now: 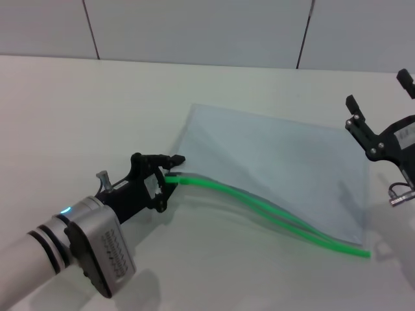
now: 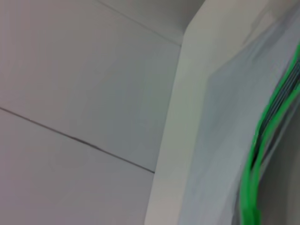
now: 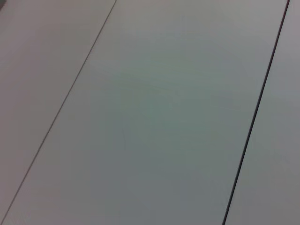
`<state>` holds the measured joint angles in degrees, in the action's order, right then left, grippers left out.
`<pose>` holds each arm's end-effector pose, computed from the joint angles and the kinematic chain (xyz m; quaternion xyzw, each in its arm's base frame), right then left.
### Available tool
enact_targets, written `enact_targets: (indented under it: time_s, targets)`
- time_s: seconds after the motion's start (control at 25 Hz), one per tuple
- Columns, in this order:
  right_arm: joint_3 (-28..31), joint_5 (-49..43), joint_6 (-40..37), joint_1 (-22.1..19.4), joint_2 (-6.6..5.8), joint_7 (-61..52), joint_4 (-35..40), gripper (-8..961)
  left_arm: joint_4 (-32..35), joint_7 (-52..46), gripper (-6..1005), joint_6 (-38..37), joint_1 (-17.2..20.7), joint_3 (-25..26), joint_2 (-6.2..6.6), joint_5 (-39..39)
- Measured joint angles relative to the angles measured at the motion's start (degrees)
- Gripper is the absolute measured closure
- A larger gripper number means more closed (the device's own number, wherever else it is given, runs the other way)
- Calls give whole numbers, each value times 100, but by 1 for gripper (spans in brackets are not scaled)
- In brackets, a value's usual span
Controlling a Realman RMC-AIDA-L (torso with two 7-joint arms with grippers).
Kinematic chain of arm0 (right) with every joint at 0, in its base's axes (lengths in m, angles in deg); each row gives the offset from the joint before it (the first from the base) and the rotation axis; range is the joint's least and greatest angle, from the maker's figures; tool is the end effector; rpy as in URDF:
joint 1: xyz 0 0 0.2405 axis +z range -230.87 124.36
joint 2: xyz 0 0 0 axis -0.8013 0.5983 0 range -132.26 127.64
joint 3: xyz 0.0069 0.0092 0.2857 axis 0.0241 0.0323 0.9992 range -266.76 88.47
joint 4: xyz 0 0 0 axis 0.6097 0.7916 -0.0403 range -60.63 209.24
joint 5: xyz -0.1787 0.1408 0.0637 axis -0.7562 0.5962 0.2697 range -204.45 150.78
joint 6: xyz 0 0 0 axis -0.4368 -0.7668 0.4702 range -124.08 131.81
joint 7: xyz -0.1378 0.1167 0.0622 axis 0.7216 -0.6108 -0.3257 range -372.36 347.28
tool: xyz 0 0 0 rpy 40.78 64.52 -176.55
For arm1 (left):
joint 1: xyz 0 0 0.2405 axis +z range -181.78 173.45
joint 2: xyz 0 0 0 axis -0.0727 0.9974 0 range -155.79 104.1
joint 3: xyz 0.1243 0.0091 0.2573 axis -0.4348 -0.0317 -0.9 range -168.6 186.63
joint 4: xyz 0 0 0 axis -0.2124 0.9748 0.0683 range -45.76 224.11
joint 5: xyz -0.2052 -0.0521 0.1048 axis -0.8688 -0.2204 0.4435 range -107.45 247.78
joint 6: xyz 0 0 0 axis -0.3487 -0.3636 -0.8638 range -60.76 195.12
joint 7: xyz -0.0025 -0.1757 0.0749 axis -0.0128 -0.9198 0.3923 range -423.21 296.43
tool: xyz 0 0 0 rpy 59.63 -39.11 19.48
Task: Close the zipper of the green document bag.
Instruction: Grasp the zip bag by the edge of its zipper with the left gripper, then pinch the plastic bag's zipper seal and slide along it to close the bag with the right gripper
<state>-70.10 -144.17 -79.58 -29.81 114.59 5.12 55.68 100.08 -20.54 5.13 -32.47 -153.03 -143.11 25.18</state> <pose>0.2846 0.3558 -0.0769 -0.7485 -0.0207 0.3097 0.5860 -0.3227 0.3654 -0.1452 -0.8426 0.2824 -0.0296 0.4577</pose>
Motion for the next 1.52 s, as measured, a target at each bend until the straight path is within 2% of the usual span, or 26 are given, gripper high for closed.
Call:
enact_targets:
  time_s: [0.2,0.44,0.56,0.68,0.96,1.08,1.36,1.52]
  targets:
    - [-112,0,3,29,-5,0,11,146,19,-17,877,-27,0,100,-5,-5]
    - [-332,-51,7,138,-10,-6,30,146,49,-20,946,-40,0,104,-7,-4]
    - [-507,-373,188,270,-14,-5,38,146,61,-19,946,-49,0,94,-7,31]
    - [-552,-1054,729,512,-3,52,20,147,76,7,946,-57,0,57,-7,78]
    - [-558,-2217,1112,743,32,170,-101,147,165,19,947,-78,-3,51,-9,219]
    - [-560,-2536,1492,827,43,588,-359,148,214,21,947,-80,-5,50,-2,280]
    - [-538,-2700,2231,920,63,1247,-629,152,283,22,947,-80,-8,51,-2,529]
    - [-508,-2695,2342,920,69,1444,-669,153,357,22,947,-80,-8,51,-2,661]
